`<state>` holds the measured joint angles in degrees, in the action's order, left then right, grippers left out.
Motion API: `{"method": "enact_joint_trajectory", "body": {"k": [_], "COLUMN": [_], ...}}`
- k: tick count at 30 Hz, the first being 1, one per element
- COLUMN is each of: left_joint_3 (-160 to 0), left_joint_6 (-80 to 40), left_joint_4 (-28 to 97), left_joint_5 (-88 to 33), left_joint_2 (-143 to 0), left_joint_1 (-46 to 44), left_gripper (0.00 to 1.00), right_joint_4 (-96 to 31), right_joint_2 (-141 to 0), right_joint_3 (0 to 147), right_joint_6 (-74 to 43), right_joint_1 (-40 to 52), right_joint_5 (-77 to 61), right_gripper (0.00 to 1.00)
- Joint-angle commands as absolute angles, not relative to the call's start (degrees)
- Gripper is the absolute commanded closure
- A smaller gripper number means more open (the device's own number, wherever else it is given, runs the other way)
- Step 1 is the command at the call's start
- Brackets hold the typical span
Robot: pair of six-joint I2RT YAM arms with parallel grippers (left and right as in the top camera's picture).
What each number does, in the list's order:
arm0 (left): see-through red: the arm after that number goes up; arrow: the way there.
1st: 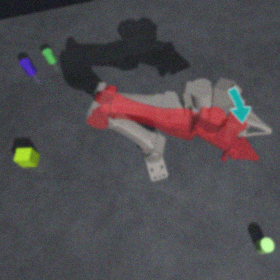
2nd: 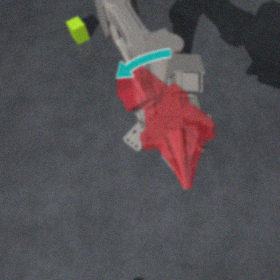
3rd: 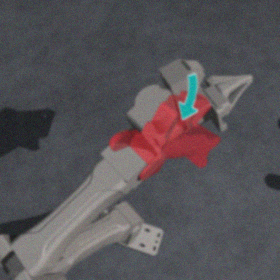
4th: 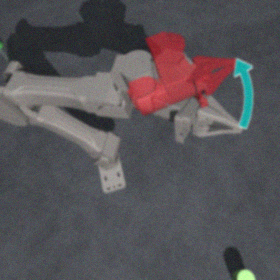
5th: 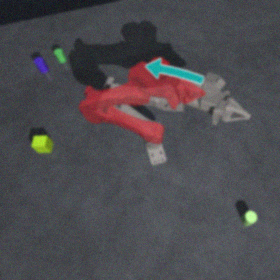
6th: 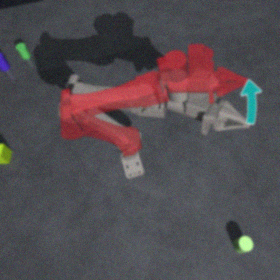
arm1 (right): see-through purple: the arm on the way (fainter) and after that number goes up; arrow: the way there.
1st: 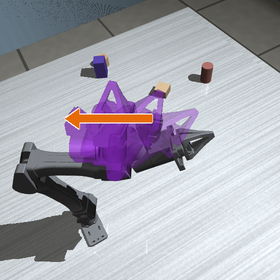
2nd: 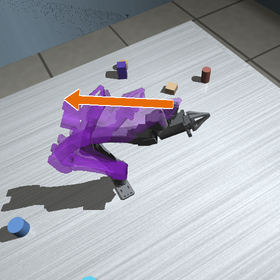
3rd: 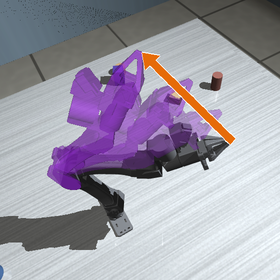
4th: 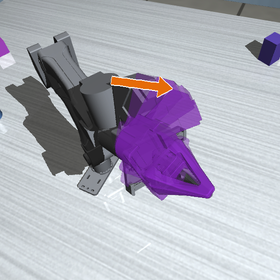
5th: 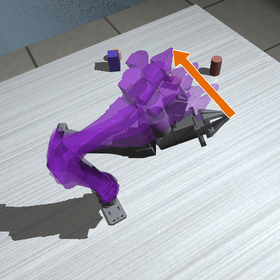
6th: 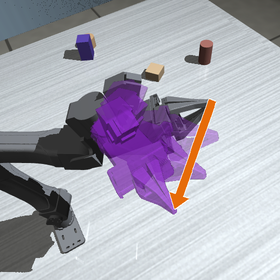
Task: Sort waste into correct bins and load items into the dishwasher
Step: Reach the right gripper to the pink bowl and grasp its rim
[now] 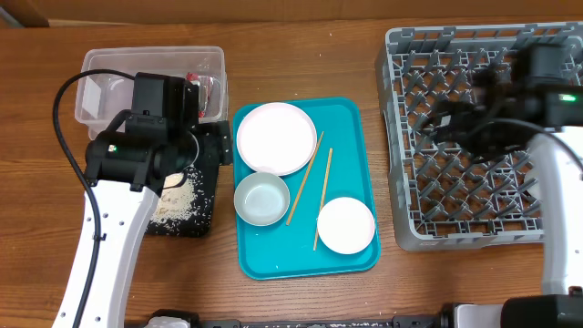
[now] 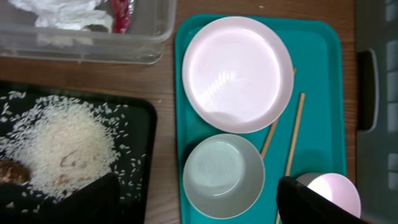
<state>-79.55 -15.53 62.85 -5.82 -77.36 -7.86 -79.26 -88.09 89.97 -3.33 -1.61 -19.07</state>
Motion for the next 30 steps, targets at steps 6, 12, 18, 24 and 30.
{"method": "enact_joint_trajectory", "body": {"k": [6, 12, 18, 24, 30], "left_joint_3": [-80.36, -80.36, -80.36, -80.36, -80.36], "left_joint_6": [-17.89, -17.85, -17.82, -17.85, -17.82], "left_joint_4": [67.24, 68.97, 68.93, 68.45, 68.53], "left_joint_5": [-4.64, -4.47, -4.29, -4.29, -4.29], "left_joint_2": [-77.36, -77.36, -77.36, -77.41, -77.41], "left_joint_1": [3.68, 9.34, 9.39, 9.39, 9.39], "left_gripper": [0.08, 0.0, 0.0, 0.0, 0.0], "right_joint_4": [-80.18, -80.44, -78.19, -71.9, -64.88], "right_joint_2": [-89.62, -91.53, -93.08, -93.1, -93.25], "right_joint_3": [89.95, 89.54, 82.37, 70.83, 61.6], "right_joint_6": [-5.54, -6.72, -11.4, -15.33, -16.62], "right_joint_1": [14.02, 19.66, 22.61, 24.08, 24.08], "right_joint_5": [-9.76, -9.87, -9.85, -9.43, -9.08], "right_gripper": [0.09, 0.1, 0.1, 0.11, 0.17]}}
